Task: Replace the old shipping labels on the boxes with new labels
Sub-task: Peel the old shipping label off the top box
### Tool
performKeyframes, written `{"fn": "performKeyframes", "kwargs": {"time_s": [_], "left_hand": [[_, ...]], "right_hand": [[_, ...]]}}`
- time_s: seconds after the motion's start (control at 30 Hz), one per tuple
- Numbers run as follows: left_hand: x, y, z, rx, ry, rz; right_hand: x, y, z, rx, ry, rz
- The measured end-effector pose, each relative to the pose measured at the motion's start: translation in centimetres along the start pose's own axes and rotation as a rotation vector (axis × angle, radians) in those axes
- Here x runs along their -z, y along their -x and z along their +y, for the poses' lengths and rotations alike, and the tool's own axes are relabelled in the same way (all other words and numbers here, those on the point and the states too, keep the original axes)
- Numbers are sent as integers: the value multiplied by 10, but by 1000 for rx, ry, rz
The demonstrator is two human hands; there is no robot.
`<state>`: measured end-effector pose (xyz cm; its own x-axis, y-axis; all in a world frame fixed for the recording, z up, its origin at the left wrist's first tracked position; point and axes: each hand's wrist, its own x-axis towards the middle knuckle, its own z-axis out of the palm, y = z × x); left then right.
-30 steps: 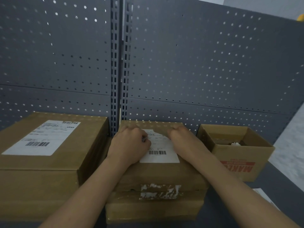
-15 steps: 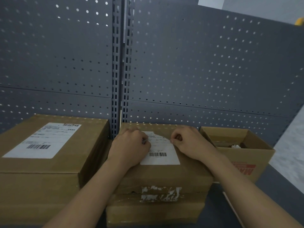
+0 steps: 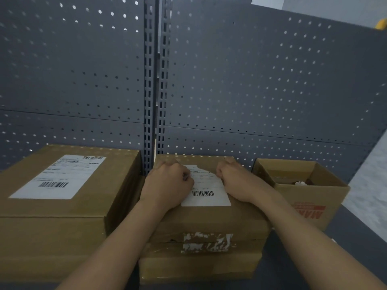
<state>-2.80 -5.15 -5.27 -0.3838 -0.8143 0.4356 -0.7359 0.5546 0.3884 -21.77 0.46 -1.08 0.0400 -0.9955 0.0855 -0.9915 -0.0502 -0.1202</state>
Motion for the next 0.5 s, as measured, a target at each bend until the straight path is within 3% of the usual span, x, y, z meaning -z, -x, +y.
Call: {"fn": "performKeyframes", "kwargs": {"time_s": [0.2,0.5], "left_hand": [[0,0,-1,6,6,-15],[2,-1,1,5,-8,-13]], "right_hand": [[4,13,11,-69,-323,141],[-1,11,7,-33,-184,158]]}}
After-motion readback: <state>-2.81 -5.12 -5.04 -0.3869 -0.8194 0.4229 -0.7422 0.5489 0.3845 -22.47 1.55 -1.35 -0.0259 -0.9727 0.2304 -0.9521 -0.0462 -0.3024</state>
